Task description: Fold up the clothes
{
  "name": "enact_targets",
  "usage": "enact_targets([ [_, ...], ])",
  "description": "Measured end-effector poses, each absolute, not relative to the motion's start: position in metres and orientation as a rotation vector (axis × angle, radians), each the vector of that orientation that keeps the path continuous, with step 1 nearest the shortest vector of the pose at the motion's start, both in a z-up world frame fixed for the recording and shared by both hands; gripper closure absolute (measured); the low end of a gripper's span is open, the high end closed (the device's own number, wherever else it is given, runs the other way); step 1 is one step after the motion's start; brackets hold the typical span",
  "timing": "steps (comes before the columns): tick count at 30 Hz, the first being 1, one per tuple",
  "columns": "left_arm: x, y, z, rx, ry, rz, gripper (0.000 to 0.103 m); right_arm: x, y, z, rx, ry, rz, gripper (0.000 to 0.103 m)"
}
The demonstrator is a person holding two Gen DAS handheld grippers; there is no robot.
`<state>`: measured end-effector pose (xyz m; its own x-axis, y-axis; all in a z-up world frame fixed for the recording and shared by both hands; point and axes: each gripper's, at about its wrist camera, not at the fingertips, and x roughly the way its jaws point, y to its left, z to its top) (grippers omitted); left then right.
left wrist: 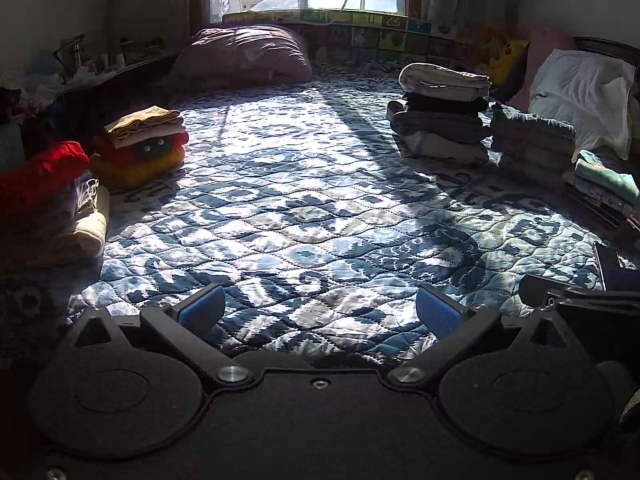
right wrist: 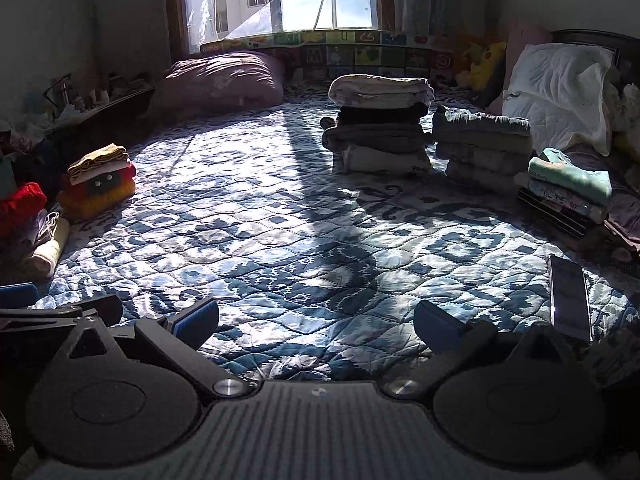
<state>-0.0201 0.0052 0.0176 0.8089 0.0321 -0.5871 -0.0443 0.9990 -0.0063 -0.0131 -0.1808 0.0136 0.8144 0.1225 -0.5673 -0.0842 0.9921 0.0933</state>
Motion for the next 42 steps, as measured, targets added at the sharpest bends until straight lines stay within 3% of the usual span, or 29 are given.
enact_targets([
  [11, 0.024, -0.022, 0.033, -0.002, 0.582, -0.102, 0.0, 0.015, -0.222, 0.014, 0.172, 0.525, 0.083, 0.0],
  [23, 0.148, -0.12, 0.008, 0.053, 0.605, -0.355, 0.0, 0.093, -0.349, -0.024, 0.331, 0.393, -0.171, 0.0],
  [32, 0.22, -0.249, 0.021, 0.101, 0.535, -0.595, 0.004, 0.143, -0.489, -0.024, 0.453, 0.22, -0.426, 0.001],
  [35, 0.245, -0.29, 0.021, 0.107, 0.525, -0.658, 0.009, 0.157, -0.524, -0.026, 0.452, 0.158, -0.47, 0.003],
  [37, 0.262, -0.317, 0.021, 0.109, 0.527, -0.7, 0.024, 0.163, -0.541, -0.026, 0.437, 0.139, -0.499, 0.016],
  [40, 0.286, -0.355, 0.016, 0.106, 0.534, -0.756, 0.035, 0.173, -0.568, -0.032, 0.439, 0.122, -0.533, 0.028],
  [42, 0.307, -0.375, 0.008, 0.104, 0.545, -0.789, 0.044, 0.182, -0.58, -0.036, 0.43, 0.134, -0.548, 0.03],
])
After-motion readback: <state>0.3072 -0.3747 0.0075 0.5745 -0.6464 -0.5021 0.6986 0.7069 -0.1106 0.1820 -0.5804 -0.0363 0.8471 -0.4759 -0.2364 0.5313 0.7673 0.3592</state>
